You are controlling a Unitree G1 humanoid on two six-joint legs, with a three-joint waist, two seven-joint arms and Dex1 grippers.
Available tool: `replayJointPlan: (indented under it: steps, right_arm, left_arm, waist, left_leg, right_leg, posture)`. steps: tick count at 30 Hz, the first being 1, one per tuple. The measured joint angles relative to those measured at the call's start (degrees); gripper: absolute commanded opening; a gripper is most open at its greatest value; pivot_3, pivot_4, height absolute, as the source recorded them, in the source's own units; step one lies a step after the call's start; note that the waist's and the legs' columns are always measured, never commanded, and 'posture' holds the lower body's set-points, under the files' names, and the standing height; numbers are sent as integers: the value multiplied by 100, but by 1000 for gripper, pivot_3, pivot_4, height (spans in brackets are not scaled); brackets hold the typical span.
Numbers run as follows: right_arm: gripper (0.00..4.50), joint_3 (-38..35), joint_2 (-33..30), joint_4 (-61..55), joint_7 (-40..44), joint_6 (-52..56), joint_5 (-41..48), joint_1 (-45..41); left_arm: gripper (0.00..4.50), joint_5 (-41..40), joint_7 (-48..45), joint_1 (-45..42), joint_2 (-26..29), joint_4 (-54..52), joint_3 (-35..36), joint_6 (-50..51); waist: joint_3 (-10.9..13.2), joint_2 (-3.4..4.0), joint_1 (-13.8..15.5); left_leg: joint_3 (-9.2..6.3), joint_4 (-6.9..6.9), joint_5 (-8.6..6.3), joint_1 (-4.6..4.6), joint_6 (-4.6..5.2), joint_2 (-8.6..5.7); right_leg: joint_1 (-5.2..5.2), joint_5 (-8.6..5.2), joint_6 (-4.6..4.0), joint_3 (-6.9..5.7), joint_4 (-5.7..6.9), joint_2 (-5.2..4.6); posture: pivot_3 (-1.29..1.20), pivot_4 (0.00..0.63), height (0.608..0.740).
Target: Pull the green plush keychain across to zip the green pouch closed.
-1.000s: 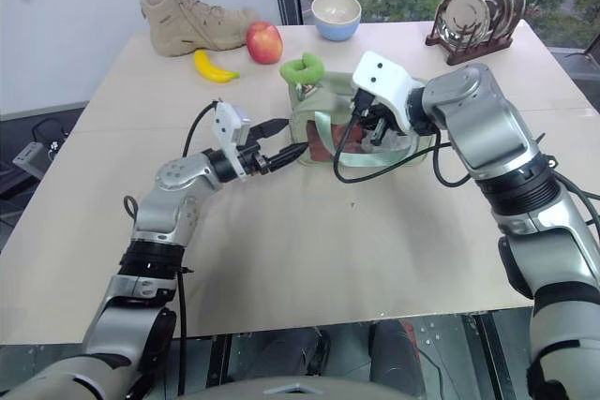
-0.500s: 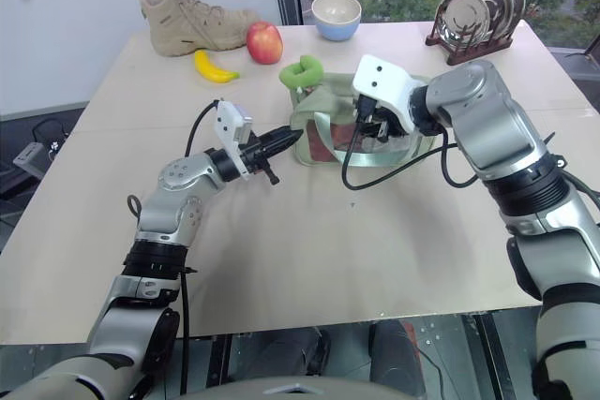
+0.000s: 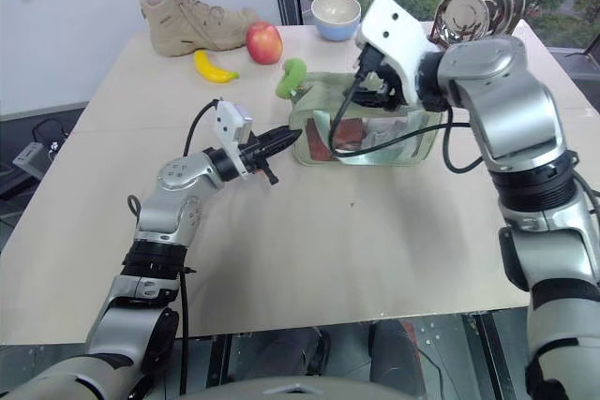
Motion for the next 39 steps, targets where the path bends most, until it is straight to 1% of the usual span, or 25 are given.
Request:
replayJointPlan:
  steps: [4,8,10,11,12,14,15,16,19,23,27,31,34,39]
  right_arm:
    - [2704,157,18,-5,-69,-106,-38,-48]
    - [2704,425,-346,-73,121,-267,-82,284]
    - [2744,475,-381,-64,161,-272,-87,387]
    - [2189,505,-382,-7,161,-286,-103,390]
    - [1869,508,-381,40,160,-305,-123,390]
    - [1001,511,-380,168,158,-366,-140,390]
    - [483,513,-377,239,158,-399,-153,390]
    - [46,521,-376,267,162,-412,-154,390]
    - [46,528,-373,370,168,-533,-158,387]
    - [46,528,-377,414,168,-560,-179,387]
    - [46,528,-383,431,176,-559,-208,388]
    - [46,528,-379,429,210,-559,-223,388]
    - [46,527,-373,415,220,-557,-222,389]
    - [46,527,-374,367,228,-528,-222,397]
  left_arm:
    - [222,6,14,4,-14,0,-4,-13]
    - [222,4,27,34,-23,-13,3,-21]
    - [790,-16,29,49,-19,-30,25,-13]
    - [1042,-68,9,63,-26,-82,41,32]
    - [1475,-123,-9,68,-29,-139,43,72]
    - [2287,-201,-54,69,-25,-243,48,137]
    - [2729,-257,-102,75,-12,-291,53,200]
    - [2752,-285,-128,93,8,-323,55,248]
    - [2752,-474,-373,227,246,-413,116,437]
    - [2752,-528,-585,321,561,-376,261,459]
    - [2752,-309,-558,112,746,147,361,163]
    - [2752,71,-271,-367,679,807,349,-286]
    - [2752,151,-129,-503,532,996,320,-344]
    - [2752,513,213,-842,377,1639,218,-390]
  waist:
    - [-2,-3,9]
    - [-3,-5,15]
    - [-3,-4,6]
    - [-3,-5,-12]
    - [-3,-5,-12]
    - [-3,-5,-4]
    - [-3,-5,-1]
    - [-3,-5,-2]
    - [-3,-5,-4]
    - [-3,-5,2]
    - [-3,-6,31]
    - [-4,-7,28]
    - [-5,-8,17]
    - [-5,-8,15]
  left_leg:
    - [-1,4,0,-2,0,-2]
    - [-2,4,0,-2,0,-3]
    - [-1,4,0,-1,0,-2]
    - [0,2,0,0,0,0]
    - [0,3,0,0,0,0]
    - [0,-3,0,1,0,0]
    - [1,-4,0,1,0,-1]
    - [1,-4,0,1,0,-1]
    - [1,-4,0,2,0,-1]
    - [1,-6,0,3,0,-1]
    - [1,-4,0,5,0,-3]
    - [1,-2,0,4,0,-3]
    - [1,1,0,3,0,-2]
    - [-1,5,0,1,0,-2]
  right_leg:
    - [1,0,0,-1,0,-1]
    - [0,0,0,-2,-2,-2]
    - [-1,0,0,-1,-1,-2]
    - [-1,0,0,0,0,-2]
    - [-1,0,0,0,-1,-1]
    - [0,0,0,-1,-2,-1]
    - [1,0,0,0,-2,-1]
    - [1,0,0,0,-2,-1]
    - [1,0,0,-1,-2,-1]
    - [1,0,0,-2,-5,0]
    - [2,0,0,-4,-8,0]
    - [3,0,0,-3,-4,-1]
    - [4,0,0,-3,0,-2]
    - [2,0,0,-4,0,-1]
  posture:
    - [0,150,740]
    - [0,150,740]
    - [0,150,740]
    - [0,150,740]
    - [0,150,740]
    - [0,150,740]
    - [0,150,740]
    - [0,150,740]
    - [0,150,740]
    - [0,150,740]
    - [0,150,740]
    - [0,150,740]
    - [0,150,740]
    - [0,150,740]
